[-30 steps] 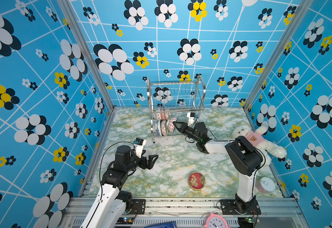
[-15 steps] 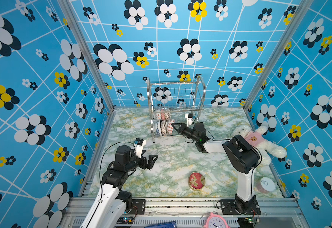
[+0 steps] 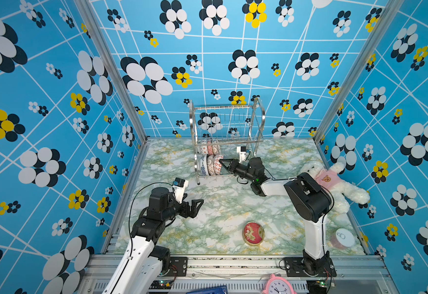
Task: Load bowls into a dish rack
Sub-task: Place the bowl in the dish rack.
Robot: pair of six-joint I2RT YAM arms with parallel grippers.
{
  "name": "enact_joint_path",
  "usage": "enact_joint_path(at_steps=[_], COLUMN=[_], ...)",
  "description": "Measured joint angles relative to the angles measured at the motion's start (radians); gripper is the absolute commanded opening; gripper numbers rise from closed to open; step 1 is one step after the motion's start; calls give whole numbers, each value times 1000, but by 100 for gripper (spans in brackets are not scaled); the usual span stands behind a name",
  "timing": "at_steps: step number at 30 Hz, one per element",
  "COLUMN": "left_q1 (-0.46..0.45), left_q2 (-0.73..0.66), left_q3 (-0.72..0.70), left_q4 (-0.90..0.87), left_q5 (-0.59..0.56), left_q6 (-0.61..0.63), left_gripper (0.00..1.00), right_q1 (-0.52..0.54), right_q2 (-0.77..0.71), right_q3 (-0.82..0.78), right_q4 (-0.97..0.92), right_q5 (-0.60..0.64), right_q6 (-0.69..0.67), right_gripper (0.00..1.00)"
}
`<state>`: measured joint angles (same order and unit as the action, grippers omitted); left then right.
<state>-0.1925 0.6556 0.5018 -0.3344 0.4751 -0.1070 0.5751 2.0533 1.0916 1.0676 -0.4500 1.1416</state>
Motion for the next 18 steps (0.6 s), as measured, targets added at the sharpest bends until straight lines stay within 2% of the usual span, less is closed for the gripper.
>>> enact_joint_path(at_steps=[18], left_q1=[0], left_q2=[1], left_q3=[0], left_q4=[6], left_q5=[-4], left_q6=[0], left_gripper=[99], right_q1=[-16], right_q2=[26], right_q3=[21], right_q4=[14], right_q5=[-63], right_q6=[23], right_gripper=[8])
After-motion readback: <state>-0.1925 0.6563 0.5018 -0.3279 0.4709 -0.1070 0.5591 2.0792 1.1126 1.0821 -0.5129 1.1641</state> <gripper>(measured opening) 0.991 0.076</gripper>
